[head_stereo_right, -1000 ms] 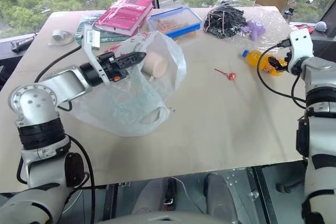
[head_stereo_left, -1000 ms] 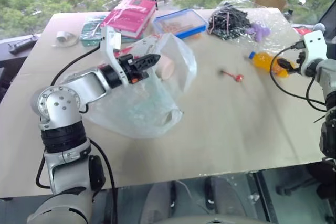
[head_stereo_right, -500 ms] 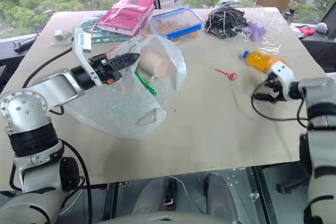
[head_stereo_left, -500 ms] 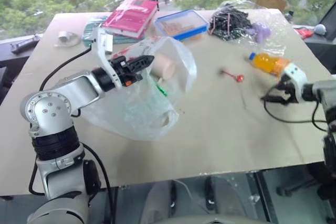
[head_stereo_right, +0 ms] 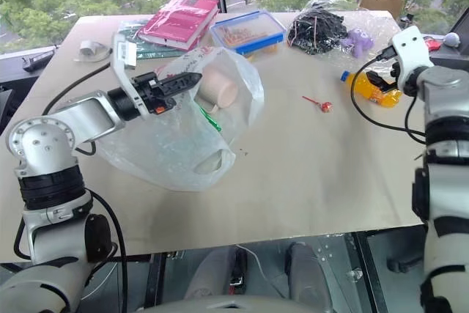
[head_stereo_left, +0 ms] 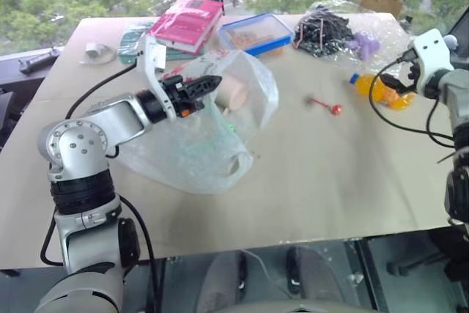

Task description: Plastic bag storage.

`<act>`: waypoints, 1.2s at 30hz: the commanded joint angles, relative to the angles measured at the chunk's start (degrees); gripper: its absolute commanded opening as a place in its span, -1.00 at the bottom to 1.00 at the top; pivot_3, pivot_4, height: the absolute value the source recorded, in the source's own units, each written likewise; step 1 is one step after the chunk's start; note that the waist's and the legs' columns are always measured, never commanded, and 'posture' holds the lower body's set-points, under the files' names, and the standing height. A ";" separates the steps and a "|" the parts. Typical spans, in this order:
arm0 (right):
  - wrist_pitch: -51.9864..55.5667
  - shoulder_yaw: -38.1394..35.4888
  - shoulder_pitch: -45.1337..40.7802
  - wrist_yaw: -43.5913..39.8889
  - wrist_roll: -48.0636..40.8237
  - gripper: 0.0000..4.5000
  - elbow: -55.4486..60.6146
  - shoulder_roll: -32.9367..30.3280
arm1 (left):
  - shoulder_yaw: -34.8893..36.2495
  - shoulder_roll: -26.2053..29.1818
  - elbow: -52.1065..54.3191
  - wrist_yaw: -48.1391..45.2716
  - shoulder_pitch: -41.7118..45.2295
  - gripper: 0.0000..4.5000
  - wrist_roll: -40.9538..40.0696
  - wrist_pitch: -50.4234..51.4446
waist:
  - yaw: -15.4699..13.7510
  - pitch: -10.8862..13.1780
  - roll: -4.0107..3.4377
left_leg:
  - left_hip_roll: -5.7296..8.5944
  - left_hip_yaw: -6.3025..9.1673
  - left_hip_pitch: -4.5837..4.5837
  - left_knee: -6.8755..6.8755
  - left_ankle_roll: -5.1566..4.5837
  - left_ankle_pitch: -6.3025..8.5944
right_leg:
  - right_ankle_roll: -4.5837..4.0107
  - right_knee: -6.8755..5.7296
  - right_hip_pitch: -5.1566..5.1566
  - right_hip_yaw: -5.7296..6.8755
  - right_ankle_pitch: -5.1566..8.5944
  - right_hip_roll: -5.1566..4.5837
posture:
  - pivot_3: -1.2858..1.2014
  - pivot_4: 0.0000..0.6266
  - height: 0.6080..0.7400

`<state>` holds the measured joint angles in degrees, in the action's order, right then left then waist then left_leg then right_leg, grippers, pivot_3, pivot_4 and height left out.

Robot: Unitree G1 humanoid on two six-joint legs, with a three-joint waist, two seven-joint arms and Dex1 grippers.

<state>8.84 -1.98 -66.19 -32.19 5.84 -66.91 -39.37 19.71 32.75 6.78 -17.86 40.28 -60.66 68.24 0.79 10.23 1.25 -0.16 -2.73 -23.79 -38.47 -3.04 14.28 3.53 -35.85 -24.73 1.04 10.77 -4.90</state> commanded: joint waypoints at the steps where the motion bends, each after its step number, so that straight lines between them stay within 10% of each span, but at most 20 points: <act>1: -2.25 -1.04 -3.04 4.94 0.94 0.92 -7.60 0.17 | 2.45 1.01 3.89 1.02 -0.20 -1.00 -1.99 0.14 | -0.02 0.01 0.00 | 0.00 0.02 -0.05 0.07 0.00 0.00 | 0.00 0.05 -0.03 0.03 0.00 -0.02 | 0.03 -0.52 1.00; 8: 2.22 -0.39 -0.68 -5.80 2.18 0.92 -10.98 0.81 | 7.14 3.06 10.25 6.15 -5.07 -1.00 -6.91 2.21 | 0.34 0.00 0.02 | -0.05 0.05 -0.01 0.13 0.00 0.01 | 0.00 0.13 -0.01 0.07 0.00 -0.01 | 0.03 -0.52 1.00; 15: 0.27 3.90 1.10 -33.84 2.51 0.92 -6.14 -1.39 | 8.19 3.91 11.56 9.95 -7.96 -1.00 -11.04 1.99 | 1.01 -0.07 0.15 | -0.05 0.07 1.16 0.02 -0.21 0.15 | 0.02 0.18 1.28 0.09 0.02 0.01 | 0.03 -0.52 1.00; 26: 2.95 0.20 13.99 -21.75 -0.96 0.92 28.75 -4.03 | 1.50 3.00 4.99 4.86 -3.46 -1.00 -6.96 -1.63 | 1.07 0.04 -0.02 | -0.03 0.02 0.92 0.05 -0.05 0.07 | 0.02 -0.01 0.92 0.01 0.02 -0.03 | 0.03 -0.52 1.00; 36: -8.21 1.85 -1.20 2.07 4.70 0.92 -6.93 0.44 | 0.31 3.80 2.59 0.73 -2.68 -1.00 -3.86 -3.21 | 1.41 0.02 0.03 | -0.01 -0.04 0.94 0.10 -0.06 0.07 | -0.01 0.10 0.93 -0.03 0.03 -0.01 | 0.03 -0.52 1.00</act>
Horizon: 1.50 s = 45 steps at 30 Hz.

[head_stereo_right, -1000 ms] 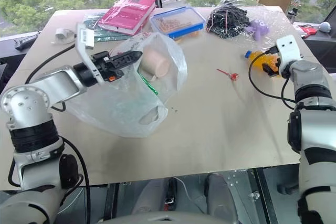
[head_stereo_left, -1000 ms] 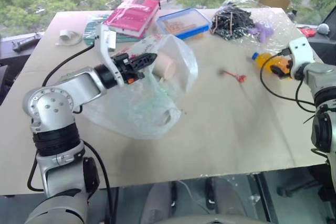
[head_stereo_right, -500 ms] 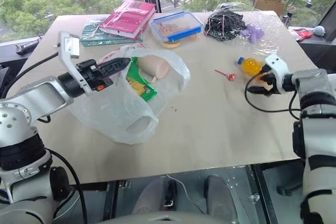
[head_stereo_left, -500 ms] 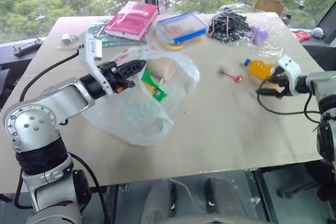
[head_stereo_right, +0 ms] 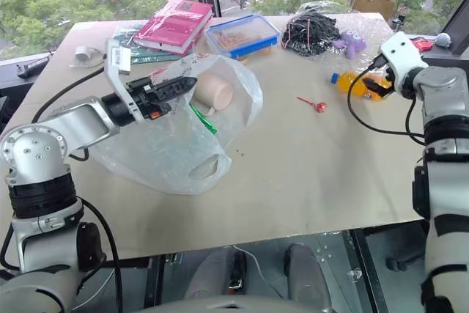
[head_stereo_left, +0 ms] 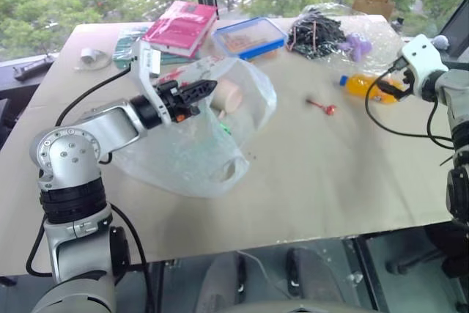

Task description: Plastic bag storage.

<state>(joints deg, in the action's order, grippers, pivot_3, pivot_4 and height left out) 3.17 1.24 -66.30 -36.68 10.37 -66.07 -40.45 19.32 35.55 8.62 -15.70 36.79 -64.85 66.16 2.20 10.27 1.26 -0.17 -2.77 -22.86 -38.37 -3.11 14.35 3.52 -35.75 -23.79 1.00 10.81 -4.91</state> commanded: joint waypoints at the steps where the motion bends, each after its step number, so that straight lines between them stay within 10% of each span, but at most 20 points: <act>1: -2.48 -2.10 -0.81 6.71 -0.35 0.92 -9.25 2.18 | 1.02 1.54 1.22 -1.58 0.37 -1.00 0.63 -1.12 | -0.05 0.00 0.02 | -0.01 0.00 0.00 0.01 0.00 0.00 | 0.00 0.00 0.00 0.00 0.00 0.00 | 0.03 -0.52 1.00; 12: -1.99 -3.47 3.27 -25.22 -4.06 0.92 -8.49 1.56 | 6.98 5.53 4.97 1.52 -4.22 -1.00 -3.53 2.20 | 0.08 0.02 0.00 | -0.03 0.03 -0.05 0.06 -0.04 0.02 | 0.03 0.11 0.00 0.03 -0.02 -0.01 | 0.03 -0.52 1.00; 21: 0.01 -10.27 9.01 -2.11 -9.71 0.92 11.96 4.84 | 3.50 2.49 3.19 1.26 -1.66 -1.00 -2.83 0.77 | -0.15 0.02 0.00 | -0.04 0.06 -0.02 0.02 0.00 0.01 | 0.02 -0.06 0.00 0.05 -0.02 -0.04 | 0.03 -0.52 1.00; 32: 4.34 -15.28 -1.69 17.02 -12.14 0.92 -7.82 4.42 | 2.47 1.03 2.07 0.79 0.12 -1.00 -1.57 -0.35 | -0.11 0.03 -0.01 | 0.00 0.02 -0.07 0.08 -0.03 0.02 | 0.00 0.10 -0.03 0.02 -0.01 -0.06 | 0.03 -0.52 1.00; 45: 7.95 -10.32 0.55 -6.45 -9.21 0.92 -8.89 5.16 | 7.44 2.24 7.30 4.70 -4.63 -1.00 -4.06 -0.33 | 0.28 0.03 0.00 | -0.05 -0.02 -0.02 0.07 -0.05 0.02 | 0.02 0.09 -0.01 -0.04 -0.02 0.01 | 0.03 -0.52 1.00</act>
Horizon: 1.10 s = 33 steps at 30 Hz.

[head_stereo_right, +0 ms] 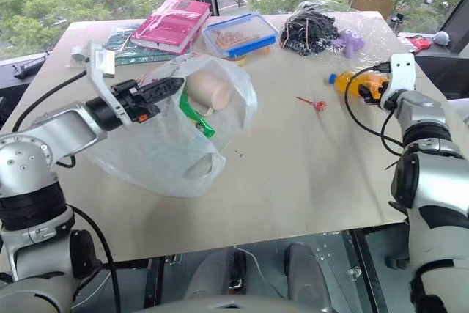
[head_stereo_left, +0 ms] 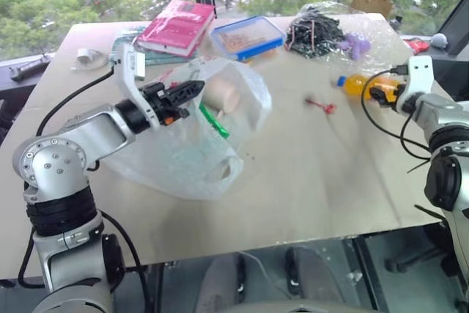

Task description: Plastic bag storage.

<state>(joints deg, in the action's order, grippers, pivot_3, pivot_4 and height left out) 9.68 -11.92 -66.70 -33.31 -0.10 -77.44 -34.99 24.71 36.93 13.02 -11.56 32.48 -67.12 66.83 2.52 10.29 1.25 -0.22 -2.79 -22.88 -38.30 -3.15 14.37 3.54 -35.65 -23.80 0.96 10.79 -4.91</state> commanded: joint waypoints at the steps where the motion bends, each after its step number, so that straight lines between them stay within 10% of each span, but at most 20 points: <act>1: 2.22 4.15 1.77 -13.37 1.79 0.92 3.11 -0.57 | 2.14 0.84 3.05 0.77 -0.44 -1.00 -2.04 -0.98 | -0.11 0.00 0.00 | 0.00 0.01 0.00 0.00 0.00 0.00 | 0.00 -0.01 0.00 0.01 0.00 0.00 | 0.03 -0.52 1.00; 6: 3.44 13.79 15.70 -32.02 4.26 0.92 21.69 -3.93 | 1.18 0.98 2.07 0.48 -0.09 -1.00 -1.97 -1.24 | -0.91 0.00 0.00 | 0.03 0.09 -0.09 -0.04 -0.04 0.03 | 0.00 -0.02 -0.01 0.10 0.00 -0.04 | 0.03 -0.52 1.00; 11: 4.32 7.94 17.96 -22.01 -0.33 0.92 36.65 -3.64 | -0.82 0.75 -0.11 -1.03 1.58 -1.00 -0.67 -1.90 | -0.86 0.04 -0.07 | 0.01 0.03 -0.02 -0.06 -0.01 0.02 | 0.01 -0.11 -0.02 0.07 0.00 -0.05 | 0.03 -0.52 1.00; 23: -2.64 7.28 -5.07 13.76 5.50 0.92 2.68 2.70 | -1.69 0.08 -0.51 -1.79 2.67 -1.00 -0.03 -2.57 | -0.61 0.09 -0.12 | 0.03 0.07 -0.10 0.02 0.08 -0.04 | -0.02 -0.01 -0.09 0.08 0.02 -0.02 | 0.03 -0.52 1.00; 33: 4.41 5.42 -2.82 5.51 5.44 0.92 -0.98 2.40 | 5.50 1.10 8.13 4.81 -4.74 -1.00 -5.20 -2.71 | -0.58 0.04 -0.05 | 0.02 0.15 -0.92 -0.04 0.05 -0.04 | -0.01 -0.04 -0.88 0.19 -0.01 -0.06 | 0.03 -0.52 1.00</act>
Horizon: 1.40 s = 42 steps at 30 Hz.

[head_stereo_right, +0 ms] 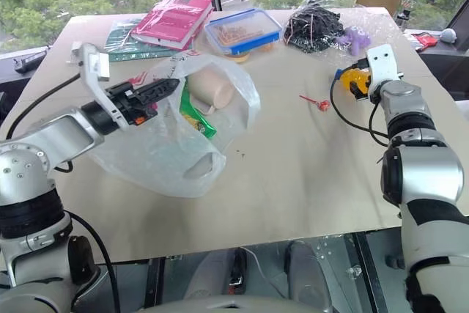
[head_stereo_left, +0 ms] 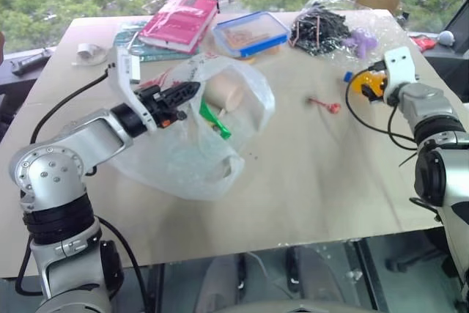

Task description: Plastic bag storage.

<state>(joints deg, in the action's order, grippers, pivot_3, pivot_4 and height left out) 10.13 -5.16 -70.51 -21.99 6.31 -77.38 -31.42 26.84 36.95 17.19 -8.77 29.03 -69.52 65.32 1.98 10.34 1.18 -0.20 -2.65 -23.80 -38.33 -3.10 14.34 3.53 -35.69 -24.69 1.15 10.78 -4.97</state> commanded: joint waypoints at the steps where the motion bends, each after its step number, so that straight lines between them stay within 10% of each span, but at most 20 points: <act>1: 4.58 -0.93 1.07 -9.06 -0.77 0.92 -0.83 -1.43 | 3.70 1.12 4.51 2.64 -2.05 -1.00 -3.27 -1.28 | -0.01 -0.07 0.11 | 0.00 0.02 0.07 -0.02 0.00 0.00 | 0.00 0.00 0.11 0.02 0.00 0.00 | 0.03 -0.52 1.00; 7: 5.26 6.48 5.78 -37.82 1.07 0.92 6.88 -3.22 | 2.92 1.74 3.94 3.53 -2.91 -1.00 -4.50 -2.16 | 0.27 -0.17 0.32 | 0.01 0.08 0.64 -0.14 -0.12 0.07 | 0.00 0.06 0.81 0.06 0.00 0.03 | 0.03 -0.52 1.00; 11: 17.61 3.15 27.17 -39.80 -8.01 0.92 59.02 -6.82 | -0.10 1.99 0.52 1.50 -0.57 -1.00 -3.27 -2.70 | -0.84 0.04 -0.07 | 0.03 0.08 0.78 -0.14 -0.15 0.09 | 0.02 -0.16 0.88 0.05 0.01 -0.07 | 0.03 -0.52 1.00; 14: 23.19 0.41 31.47 -34.80 -9.32 0.92 73.12 -7.34 | -2.31 1.90 -1.57 -0.02 1.33 -1.00 -2.56 -2.96 | -0.84 0.10 -0.19 | -0.04 -0.05 0.76 -0.10 -0.05 0.06 | 0.03 -0.21 0.68 -0.04 0.01 0.02 | 0.03 -0.52 1.00; 17: 22.45 0.11 25.23 -28.03 -7.21 0.92 67.38 -7.65 | -5.04 1.87 -4.25 -2.63 3.68 -1.00 -0.80 -3.34 | -0.95 0.10 -0.18 | -0.04 -0.11 0.82 -0.09 0.04 0.01 | 0.02 -0.21 0.70 -0.06 0.02 0.08 | 0.03 -0.52 1.00; 23: 4.73 0.15 1.46 -6.33 -2.06 0.92 15.11 -6.20 | -6.19 1.27 -5.30 -4.42 5.23 -1.00 1.05 -3.72 | -1.15 0.11 -0.04 | 0.08 -0.12 0.91 -0.05 -0.03 0.02 | -0.24 0.00 0.89 -0.10 0.16 0.05 | 0.03 -0.52 1.00; 30: 2.66 -7.08 0.95 1.43 -5.22 0.92 -0.72 -3.12 | 0.34 4.28 2.69 0.15 -1.63 -1.00 -3.22 -1.86 | -0.60 0.10 -0.06 | -0.02 -0.12 -0.08 0.23 -0.09 0.06 | 0.00 0.14 -0.05 -0.12 0.00 0.03 | 0.03 -0.52 1.00; 39: 7.83 0.46 5.67 -33.66 -1.03 0.92 1.98 -4.68 | 3.70 6.17 6.74 7.43 -8.29 -1.00 -11.72 -2.98 | 0.30 -0.12 0.34 | -0.06 0.16 0.82 -0.03 -0.22 0.16 | -0.08 0.43 1.14 0.24 0.05 0.05 | 0.03 -0.52 1.00; 42: 10.98 5.32 18.50 -47.21 -3.47 0.92 27.29 -9.61 | 1.06 6.24 3.68 5.89 -6.20 -1.00 -10.70 -3.39 | -0.44 -0.26 0.54 | -0.06 0.27 1.62 -0.07 -0.36 0.24 | -0.20 0.39 1.89 0.34 0.15 0.03 | 0.03 -0.52 1.00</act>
<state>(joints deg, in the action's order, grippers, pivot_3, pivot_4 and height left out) 18.40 -1.19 -56.04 -63.25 4.09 -60.53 -38.98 28.05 42.32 21.64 -2.00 21.48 -80.06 63.24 1.55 10.09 1.72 -0.24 -2.24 -22.10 -38.42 -3.46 14.58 3.31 -35.33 -22.66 1.59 10.94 -4.98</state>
